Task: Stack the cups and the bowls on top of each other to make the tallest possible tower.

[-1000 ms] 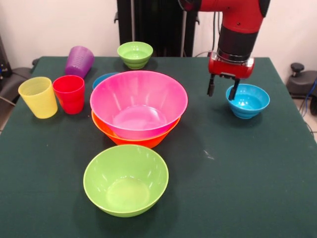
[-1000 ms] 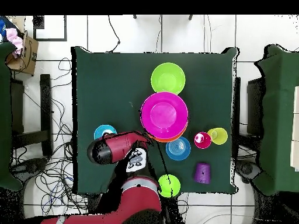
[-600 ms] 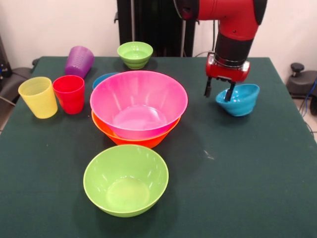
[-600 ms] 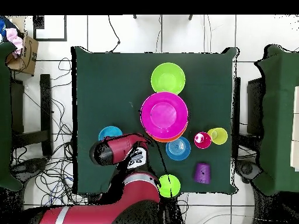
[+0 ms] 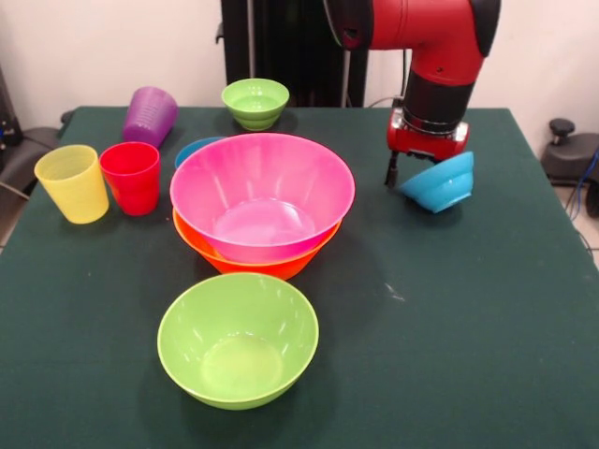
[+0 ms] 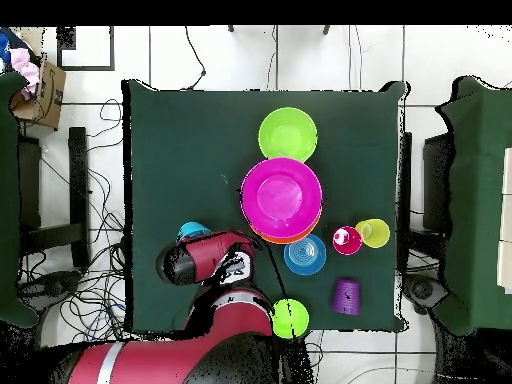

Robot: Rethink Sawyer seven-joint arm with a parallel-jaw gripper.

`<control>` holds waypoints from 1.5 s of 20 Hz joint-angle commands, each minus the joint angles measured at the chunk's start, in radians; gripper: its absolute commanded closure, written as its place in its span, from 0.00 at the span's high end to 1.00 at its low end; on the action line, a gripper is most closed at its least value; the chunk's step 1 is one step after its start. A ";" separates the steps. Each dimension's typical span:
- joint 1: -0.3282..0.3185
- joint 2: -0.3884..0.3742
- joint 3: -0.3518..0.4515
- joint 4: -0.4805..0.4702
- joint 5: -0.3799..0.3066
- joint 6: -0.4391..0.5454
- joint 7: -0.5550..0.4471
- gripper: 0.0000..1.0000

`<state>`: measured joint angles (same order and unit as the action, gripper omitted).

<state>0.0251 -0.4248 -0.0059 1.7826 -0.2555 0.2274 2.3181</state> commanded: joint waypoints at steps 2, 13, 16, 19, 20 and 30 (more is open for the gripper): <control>-0.039 0.060 0.150 -0.063 -0.022 -0.133 0.035 1.00; -0.101 0.005 0.253 -0.053 0.000 -0.117 0.035 1.00; -0.111 0.006 0.272 -0.062 0.004 -0.122 0.039 1.00; -0.113 -0.001 0.287 -0.061 0.012 -0.136 0.053 1.00; -0.113 -0.007 0.293 -0.057 0.015 -0.140 0.059 1.00; -0.059 -0.037 0.235 -0.054 0.061 -0.189 0.132 1.00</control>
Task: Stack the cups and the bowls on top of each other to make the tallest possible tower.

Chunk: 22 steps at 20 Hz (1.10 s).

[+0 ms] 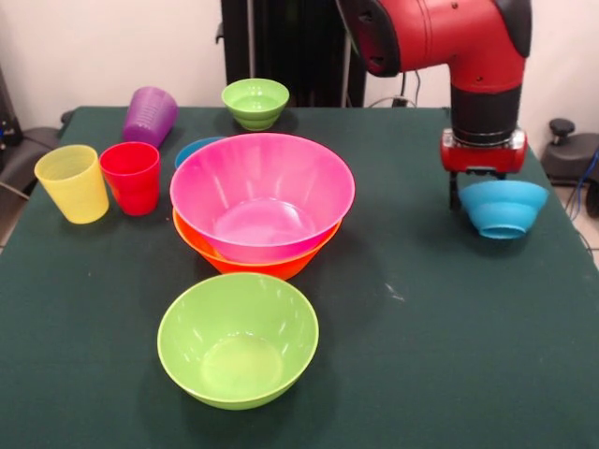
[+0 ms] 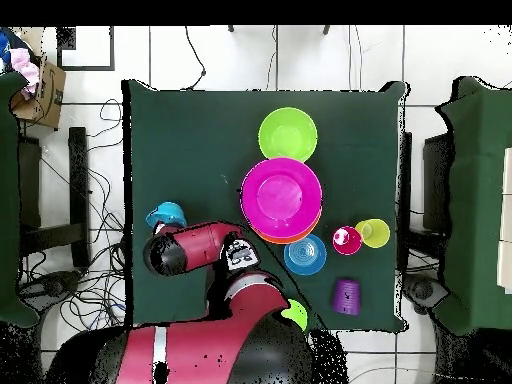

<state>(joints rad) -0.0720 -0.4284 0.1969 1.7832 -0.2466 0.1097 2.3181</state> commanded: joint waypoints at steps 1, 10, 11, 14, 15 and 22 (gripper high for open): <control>0.046 -0.033 0.017 -0.058 0.055 -0.074 0.133 1.00; 0.210 -0.001 -0.246 -0.159 0.107 -0.110 0.133 0.00; 0.211 0.000 -0.250 -0.161 0.111 -0.106 0.125 0.00; 0.228 0.002 -0.280 -0.164 0.125 -0.094 0.119 0.00; 0.231 0.001 -0.282 -0.160 0.126 -0.096 0.118 0.00; 0.197 -0.094 -0.252 -0.084 0.119 -0.026 0.091 0.00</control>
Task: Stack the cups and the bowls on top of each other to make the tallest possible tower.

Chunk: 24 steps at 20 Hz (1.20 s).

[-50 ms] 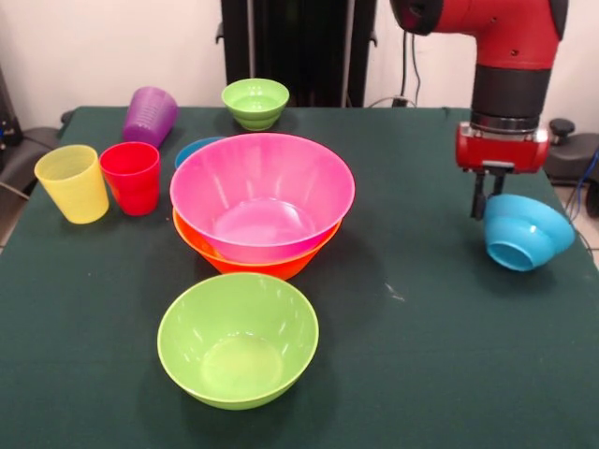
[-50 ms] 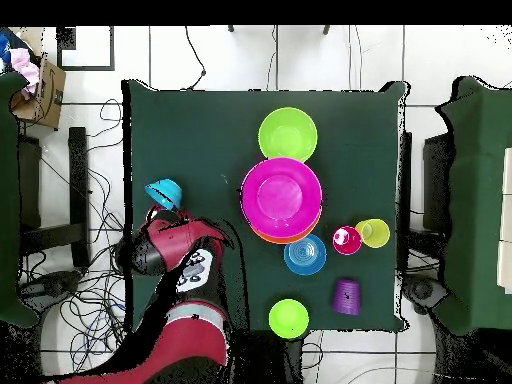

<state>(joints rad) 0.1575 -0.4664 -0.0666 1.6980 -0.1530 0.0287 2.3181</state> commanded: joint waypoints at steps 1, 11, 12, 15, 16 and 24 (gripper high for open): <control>-0.041 -0.093 0.018 0.031 0.022 0.078 0.087 0.00; -0.171 -0.486 0.115 0.189 0.061 0.435 -0.052 0.00; -0.187 -0.516 0.129 0.192 0.069 0.467 -0.067 0.00; -0.225 -0.580 0.150 0.170 0.085 0.577 -0.119 0.00; -0.236 -0.596 0.152 0.142 0.086 0.629 -0.145 0.00; -0.370 -0.591 0.228 0.010 0.041 0.804 -0.292 0.00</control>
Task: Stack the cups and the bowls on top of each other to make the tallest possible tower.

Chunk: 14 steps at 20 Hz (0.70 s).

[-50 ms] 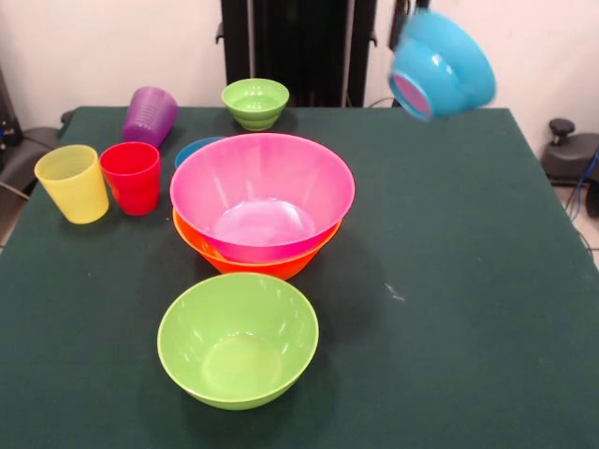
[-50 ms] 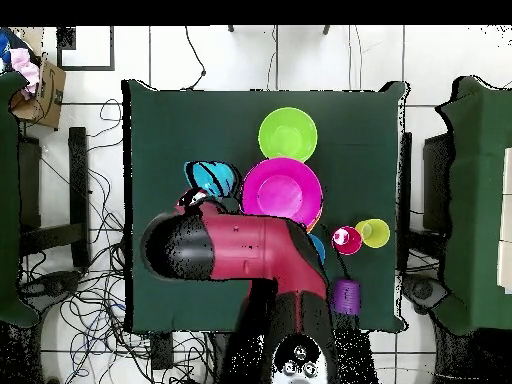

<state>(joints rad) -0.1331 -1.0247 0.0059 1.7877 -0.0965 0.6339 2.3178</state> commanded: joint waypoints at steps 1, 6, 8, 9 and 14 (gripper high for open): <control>-0.096 -0.030 0.165 -0.089 -0.027 0.205 -0.304 0.00; -0.180 0.048 0.211 -0.108 -0.103 0.124 -0.352 0.00; -0.211 0.091 0.229 -0.124 -0.134 0.090 -0.374 0.00; -0.227 0.103 0.234 -0.112 -0.150 0.058 -0.378 0.00; -0.280 0.194 0.272 -0.141 -0.237 -0.038 -0.387 0.00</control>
<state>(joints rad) -0.3596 -0.9886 0.1375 1.6660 -0.1747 0.6854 2.2263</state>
